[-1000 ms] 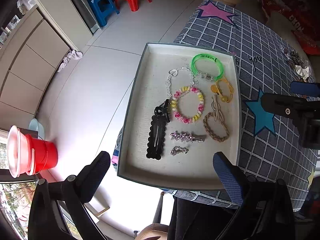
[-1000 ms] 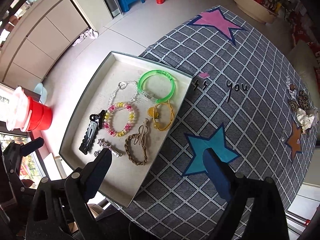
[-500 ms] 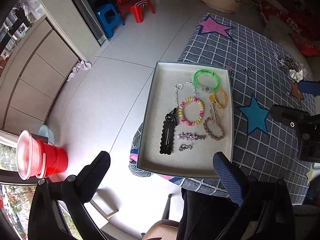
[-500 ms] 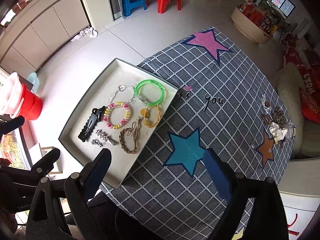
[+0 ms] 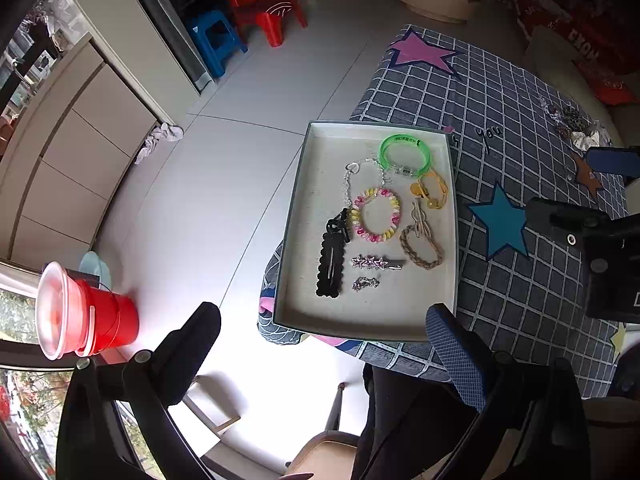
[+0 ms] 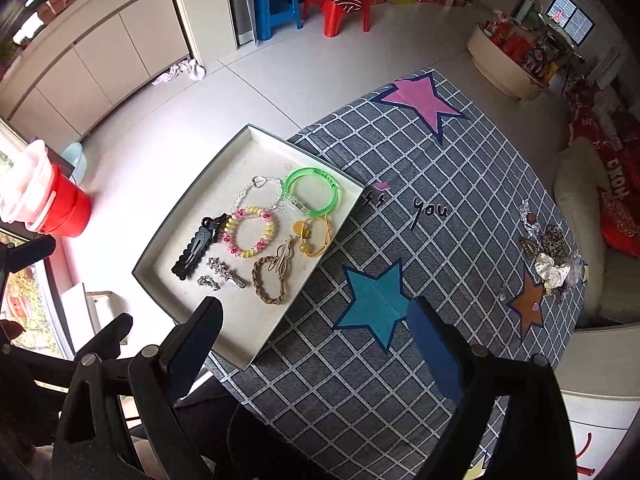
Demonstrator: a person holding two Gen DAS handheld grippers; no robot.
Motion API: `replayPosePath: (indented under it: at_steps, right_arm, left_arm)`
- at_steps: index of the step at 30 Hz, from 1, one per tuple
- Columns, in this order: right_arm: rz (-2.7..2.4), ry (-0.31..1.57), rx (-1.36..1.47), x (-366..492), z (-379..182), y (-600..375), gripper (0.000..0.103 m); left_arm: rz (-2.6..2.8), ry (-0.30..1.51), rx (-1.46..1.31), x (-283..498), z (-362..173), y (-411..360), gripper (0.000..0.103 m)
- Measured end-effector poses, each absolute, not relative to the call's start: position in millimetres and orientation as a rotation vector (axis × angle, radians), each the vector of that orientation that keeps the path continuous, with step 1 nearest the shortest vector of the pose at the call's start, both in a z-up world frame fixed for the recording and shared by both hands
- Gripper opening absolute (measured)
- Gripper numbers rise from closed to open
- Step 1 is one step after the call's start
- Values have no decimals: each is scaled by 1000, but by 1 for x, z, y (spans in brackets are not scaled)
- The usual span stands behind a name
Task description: Organize jewelry
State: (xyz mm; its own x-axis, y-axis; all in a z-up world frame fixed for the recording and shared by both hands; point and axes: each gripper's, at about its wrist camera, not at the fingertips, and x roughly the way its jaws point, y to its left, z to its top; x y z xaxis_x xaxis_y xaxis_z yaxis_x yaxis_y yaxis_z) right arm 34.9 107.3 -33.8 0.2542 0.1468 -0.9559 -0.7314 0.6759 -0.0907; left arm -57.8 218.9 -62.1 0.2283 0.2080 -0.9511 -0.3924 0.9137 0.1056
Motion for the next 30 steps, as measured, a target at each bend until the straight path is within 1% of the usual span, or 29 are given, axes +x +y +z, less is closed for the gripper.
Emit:
replayPosePath:
  at_steps: [30]
  right_arm:
    - [654,1177,-601,33,-36,110,94]
  left_arm:
    - [430,1283,-170,-57,-64,218,103]
